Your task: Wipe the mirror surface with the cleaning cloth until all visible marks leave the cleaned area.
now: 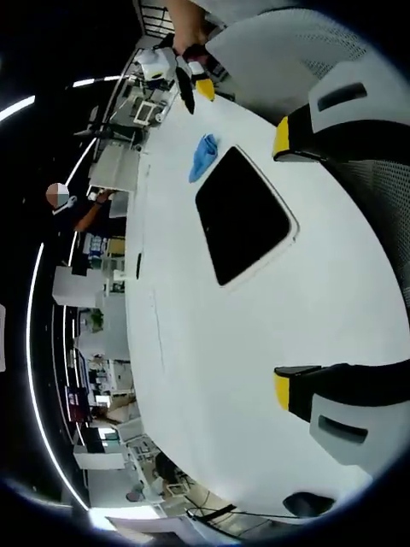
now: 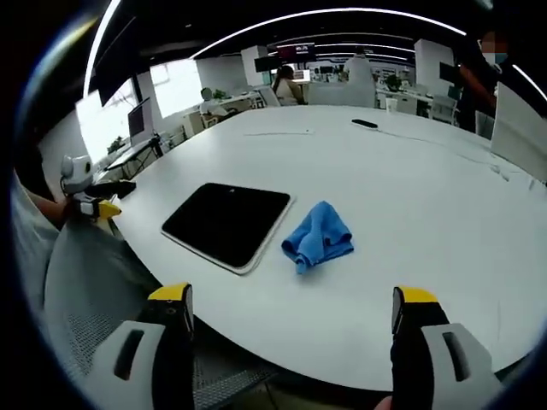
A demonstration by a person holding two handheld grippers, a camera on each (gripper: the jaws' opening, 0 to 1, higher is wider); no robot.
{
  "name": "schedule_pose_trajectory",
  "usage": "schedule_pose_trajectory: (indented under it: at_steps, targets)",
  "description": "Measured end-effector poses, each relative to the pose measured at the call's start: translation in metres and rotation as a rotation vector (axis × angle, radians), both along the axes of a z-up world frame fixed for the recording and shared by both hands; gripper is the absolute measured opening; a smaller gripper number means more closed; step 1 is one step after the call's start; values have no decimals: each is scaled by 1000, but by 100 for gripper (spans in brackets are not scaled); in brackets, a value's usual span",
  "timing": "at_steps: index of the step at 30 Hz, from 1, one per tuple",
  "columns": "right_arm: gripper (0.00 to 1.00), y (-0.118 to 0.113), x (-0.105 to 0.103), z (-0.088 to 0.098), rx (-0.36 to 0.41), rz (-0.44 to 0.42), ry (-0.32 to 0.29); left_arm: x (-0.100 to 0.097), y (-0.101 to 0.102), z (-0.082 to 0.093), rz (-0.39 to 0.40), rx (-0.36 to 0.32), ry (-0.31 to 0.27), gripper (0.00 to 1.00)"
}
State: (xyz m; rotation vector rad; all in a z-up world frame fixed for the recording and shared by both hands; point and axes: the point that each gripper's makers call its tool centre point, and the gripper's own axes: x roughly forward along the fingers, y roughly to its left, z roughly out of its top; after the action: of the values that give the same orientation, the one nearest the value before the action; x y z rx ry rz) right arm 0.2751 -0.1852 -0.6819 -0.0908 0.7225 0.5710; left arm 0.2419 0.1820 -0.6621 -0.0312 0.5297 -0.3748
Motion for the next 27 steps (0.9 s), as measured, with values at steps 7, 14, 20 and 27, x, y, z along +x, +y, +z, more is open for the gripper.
schedule_pose_trajectory:
  at_steps: [7,14,20,27]
  targets:
    - [96,-6,4,-2,1,-24,5,-3,-7,2,-28,7,-8,98]
    - [96,-6,1,-4,-11,-6,15,-3,-3,2,-21,16,-17,98]
    - [96,-6,1,-6,-3,-15,16,-3,5,8,42,-28,-30,97]
    - [96,-7,-4,-8,-8,-23,17,-11,-9,7,2,-71,7,99]
